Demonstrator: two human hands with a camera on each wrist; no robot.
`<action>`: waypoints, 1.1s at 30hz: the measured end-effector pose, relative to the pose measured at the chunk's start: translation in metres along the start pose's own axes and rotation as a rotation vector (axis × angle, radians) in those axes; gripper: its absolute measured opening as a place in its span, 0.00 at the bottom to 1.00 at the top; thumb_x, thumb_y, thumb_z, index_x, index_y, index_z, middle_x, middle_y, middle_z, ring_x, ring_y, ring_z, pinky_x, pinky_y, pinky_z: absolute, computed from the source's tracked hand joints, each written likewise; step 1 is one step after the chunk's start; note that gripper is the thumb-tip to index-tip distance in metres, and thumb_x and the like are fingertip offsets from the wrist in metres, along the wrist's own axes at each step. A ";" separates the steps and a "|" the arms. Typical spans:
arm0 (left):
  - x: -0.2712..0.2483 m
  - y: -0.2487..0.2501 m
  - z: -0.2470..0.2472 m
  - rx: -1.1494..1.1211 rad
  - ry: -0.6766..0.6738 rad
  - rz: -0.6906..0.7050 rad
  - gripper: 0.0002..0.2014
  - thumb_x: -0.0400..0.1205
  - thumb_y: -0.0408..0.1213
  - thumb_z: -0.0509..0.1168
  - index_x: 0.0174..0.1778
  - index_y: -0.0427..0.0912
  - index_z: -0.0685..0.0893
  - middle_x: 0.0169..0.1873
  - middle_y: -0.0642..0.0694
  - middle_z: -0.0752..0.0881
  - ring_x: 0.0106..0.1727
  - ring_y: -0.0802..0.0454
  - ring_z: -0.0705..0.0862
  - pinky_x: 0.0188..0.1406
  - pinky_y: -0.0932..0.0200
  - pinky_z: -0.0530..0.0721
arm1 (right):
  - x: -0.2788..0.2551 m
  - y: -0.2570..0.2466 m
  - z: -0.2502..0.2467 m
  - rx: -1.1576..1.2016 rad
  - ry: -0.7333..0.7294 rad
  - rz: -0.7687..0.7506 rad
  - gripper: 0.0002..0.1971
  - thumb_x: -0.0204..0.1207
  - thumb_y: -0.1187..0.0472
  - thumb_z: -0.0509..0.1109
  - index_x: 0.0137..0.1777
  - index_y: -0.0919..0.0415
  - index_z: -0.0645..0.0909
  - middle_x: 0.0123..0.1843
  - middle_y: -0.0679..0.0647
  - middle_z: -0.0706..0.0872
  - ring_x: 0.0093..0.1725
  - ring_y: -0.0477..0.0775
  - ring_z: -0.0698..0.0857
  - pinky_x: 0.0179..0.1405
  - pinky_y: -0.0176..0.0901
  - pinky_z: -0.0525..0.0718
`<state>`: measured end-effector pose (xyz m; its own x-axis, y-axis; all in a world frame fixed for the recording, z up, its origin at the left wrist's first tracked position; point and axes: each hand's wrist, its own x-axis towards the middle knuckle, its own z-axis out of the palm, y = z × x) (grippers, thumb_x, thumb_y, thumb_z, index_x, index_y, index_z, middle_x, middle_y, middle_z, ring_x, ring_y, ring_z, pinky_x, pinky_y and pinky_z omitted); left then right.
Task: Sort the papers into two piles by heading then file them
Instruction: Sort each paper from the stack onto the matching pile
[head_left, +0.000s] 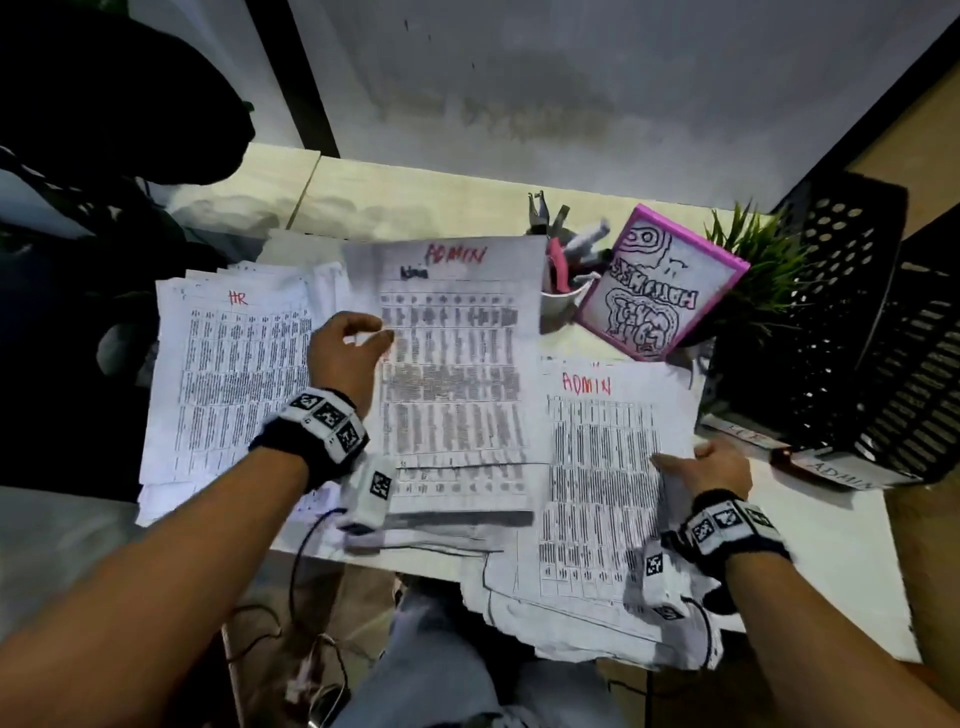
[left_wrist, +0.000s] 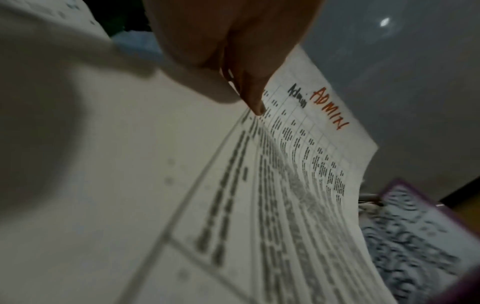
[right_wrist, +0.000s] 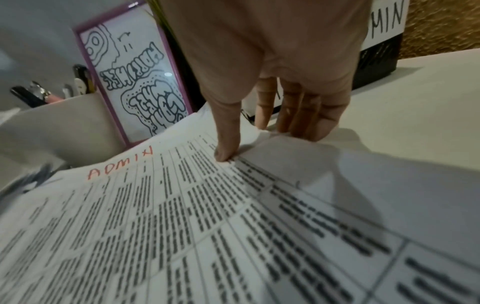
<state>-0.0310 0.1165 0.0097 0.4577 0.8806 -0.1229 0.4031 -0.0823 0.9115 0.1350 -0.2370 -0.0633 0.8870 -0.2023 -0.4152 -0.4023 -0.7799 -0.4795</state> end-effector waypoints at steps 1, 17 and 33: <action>0.006 -0.008 -0.004 0.048 0.010 -0.014 0.06 0.76 0.33 0.72 0.46 0.39 0.86 0.47 0.47 0.86 0.52 0.49 0.83 0.56 0.58 0.78 | 0.003 0.002 0.003 -0.025 0.011 0.007 0.23 0.58 0.58 0.86 0.44 0.66 0.76 0.45 0.65 0.83 0.44 0.62 0.80 0.39 0.47 0.75; -0.029 -0.017 0.038 0.226 -0.247 0.223 0.30 0.76 0.37 0.72 0.73 0.42 0.68 0.74 0.43 0.66 0.75 0.45 0.69 0.70 0.52 0.75 | -0.021 0.023 -0.043 0.463 0.049 -0.392 0.18 0.71 0.75 0.73 0.34 0.46 0.83 0.31 0.40 0.86 0.34 0.38 0.82 0.41 0.32 0.82; -0.070 0.028 0.028 -0.203 -0.135 -0.090 0.18 0.73 0.25 0.73 0.44 0.45 0.70 0.46 0.48 0.82 0.41 0.59 0.84 0.33 0.69 0.80 | -0.014 -0.017 -0.047 0.656 -0.142 -0.196 0.04 0.71 0.60 0.76 0.42 0.60 0.86 0.36 0.60 0.90 0.32 0.54 0.88 0.38 0.49 0.85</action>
<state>-0.0298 0.0394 0.0327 0.5347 0.8085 -0.2457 0.2859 0.1005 0.9530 0.1402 -0.2485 -0.0134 0.9370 0.0194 -0.3489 -0.3315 -0.2663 -0.9051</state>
